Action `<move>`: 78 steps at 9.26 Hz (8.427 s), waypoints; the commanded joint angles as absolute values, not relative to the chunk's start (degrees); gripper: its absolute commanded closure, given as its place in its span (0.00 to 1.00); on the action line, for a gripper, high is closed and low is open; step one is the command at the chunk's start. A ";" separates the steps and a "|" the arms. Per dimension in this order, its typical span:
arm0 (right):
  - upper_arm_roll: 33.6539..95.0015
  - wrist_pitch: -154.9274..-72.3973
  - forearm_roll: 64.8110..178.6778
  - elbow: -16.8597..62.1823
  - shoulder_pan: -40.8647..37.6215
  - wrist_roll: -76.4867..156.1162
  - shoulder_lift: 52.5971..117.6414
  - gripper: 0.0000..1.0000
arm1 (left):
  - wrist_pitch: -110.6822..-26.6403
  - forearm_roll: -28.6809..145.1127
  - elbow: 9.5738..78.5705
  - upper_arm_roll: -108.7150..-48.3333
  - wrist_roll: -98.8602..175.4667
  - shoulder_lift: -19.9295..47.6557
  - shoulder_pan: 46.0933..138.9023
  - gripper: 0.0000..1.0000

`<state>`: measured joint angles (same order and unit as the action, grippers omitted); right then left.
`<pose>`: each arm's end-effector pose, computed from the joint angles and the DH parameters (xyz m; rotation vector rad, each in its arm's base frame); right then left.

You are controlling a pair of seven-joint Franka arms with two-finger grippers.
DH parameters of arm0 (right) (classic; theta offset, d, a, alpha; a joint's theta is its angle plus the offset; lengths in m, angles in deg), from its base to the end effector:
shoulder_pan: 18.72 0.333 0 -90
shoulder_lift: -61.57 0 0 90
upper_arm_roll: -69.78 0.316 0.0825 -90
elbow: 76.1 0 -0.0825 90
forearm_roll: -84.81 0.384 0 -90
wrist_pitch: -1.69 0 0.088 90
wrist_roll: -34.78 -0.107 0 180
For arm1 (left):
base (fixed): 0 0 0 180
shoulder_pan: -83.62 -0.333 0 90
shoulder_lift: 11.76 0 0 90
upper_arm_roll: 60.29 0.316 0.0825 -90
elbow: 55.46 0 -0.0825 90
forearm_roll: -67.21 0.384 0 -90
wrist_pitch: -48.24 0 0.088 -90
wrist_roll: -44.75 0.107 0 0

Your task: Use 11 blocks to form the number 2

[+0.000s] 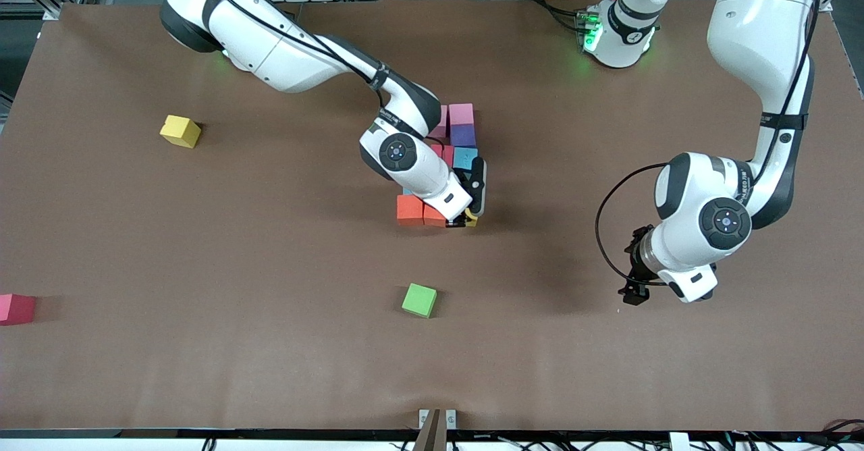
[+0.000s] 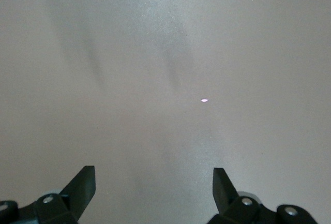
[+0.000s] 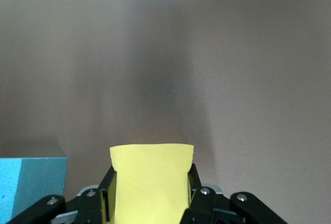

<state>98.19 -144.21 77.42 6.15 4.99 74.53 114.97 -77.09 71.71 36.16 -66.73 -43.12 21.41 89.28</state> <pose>0.5219 0.5357 0.2059 -2.0859 -1.8840 -0.3580 0.6808 -0.1324 0.2969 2.4980 1.8911 0.0175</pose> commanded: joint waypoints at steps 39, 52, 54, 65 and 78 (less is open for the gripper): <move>93.47 -116.32 97.71 6.78 -1.76 74.95 94.65 0.00 | -67.45 77.67 30.32 -66.61 -23.39 10.85 85.12 0.00; 62.58 -84.09 81.12 3.45 -4.30 46.74 79.15 0.00 | -39.40 68.79 30.50 -63.80 38.30 -10.35 85.56 0.00; 60.47 -83.74 81.12 1.95 -5.80 46.65 78.27 0.00 | -38.60 68.79 29.79 -64.41 39.65 -10.44 86.17 0.00; 65.00 -80.48 88.76 -0.43 -21.06 43.57 71.69 0.00 | -35.08 67.47 27.59 -63.98 46.42 -10.35 86.44 0.00; 65.29 -83.47 83.93 4.06 -18.46 37.25 67.02 0.00 | -35.08 67.82 27.68 -63.63 43.26 -10.35 86.44 0.00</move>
